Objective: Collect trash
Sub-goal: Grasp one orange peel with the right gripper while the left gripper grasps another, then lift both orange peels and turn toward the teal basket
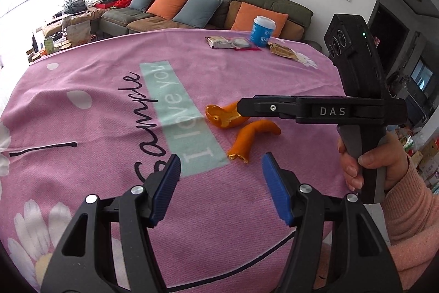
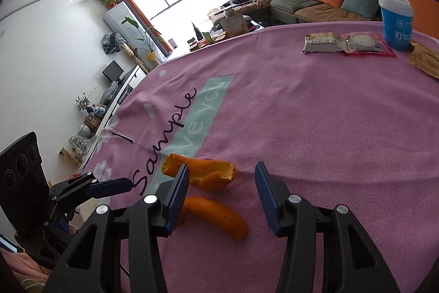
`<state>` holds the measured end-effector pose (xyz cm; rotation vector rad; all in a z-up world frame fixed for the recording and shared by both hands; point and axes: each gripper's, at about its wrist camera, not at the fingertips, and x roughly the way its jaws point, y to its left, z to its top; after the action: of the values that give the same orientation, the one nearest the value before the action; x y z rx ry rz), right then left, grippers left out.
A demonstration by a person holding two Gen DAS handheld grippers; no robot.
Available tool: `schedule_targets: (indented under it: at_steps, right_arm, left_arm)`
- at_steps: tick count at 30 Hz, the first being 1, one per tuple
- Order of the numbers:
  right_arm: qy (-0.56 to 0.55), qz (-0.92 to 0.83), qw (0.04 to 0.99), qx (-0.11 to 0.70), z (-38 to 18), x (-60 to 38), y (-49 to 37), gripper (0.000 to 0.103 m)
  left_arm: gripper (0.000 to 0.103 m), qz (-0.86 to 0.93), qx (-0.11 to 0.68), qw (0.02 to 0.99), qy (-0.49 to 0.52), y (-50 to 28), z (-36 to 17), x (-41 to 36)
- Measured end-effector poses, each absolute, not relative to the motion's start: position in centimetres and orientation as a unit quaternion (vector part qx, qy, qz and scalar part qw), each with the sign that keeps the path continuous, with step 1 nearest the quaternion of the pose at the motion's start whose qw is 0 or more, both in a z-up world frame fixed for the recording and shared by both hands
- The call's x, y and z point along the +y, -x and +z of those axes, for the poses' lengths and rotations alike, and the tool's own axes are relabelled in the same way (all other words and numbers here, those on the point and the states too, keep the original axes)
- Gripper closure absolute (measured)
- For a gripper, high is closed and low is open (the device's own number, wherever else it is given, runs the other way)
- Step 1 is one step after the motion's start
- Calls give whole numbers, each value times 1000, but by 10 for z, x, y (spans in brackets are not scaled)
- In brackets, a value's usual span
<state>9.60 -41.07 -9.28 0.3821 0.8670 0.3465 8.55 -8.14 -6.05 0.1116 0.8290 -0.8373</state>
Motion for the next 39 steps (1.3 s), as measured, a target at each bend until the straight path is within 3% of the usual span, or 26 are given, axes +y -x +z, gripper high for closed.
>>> schedule_targets:
  at_steps: [2,6,14,24,39]
  right_arm:
    - [-180,170,874,417,-94,-409,-96,57]
    - [-181,175,869,425,-99,-410,-98,77]
    - [-203,179,871,410,-95,-420,-93,87]
    - [-227,177,871,398,-92,-434,-94,88]
    - [-254,178,868,387,-91,-445,-93,88]
  left_arm:
    - [42,-397,394,827,-53,-86,-62,-84]
    - [45,-398,401,823,-58,-87,-65,-90]
    - [59,-399,418,813,-69,-94,-72,-107]
    - [80,-405,429,803,-80,-98,-77,-124]
    - [89,-405,426,805,-77,-96,-77,-125]
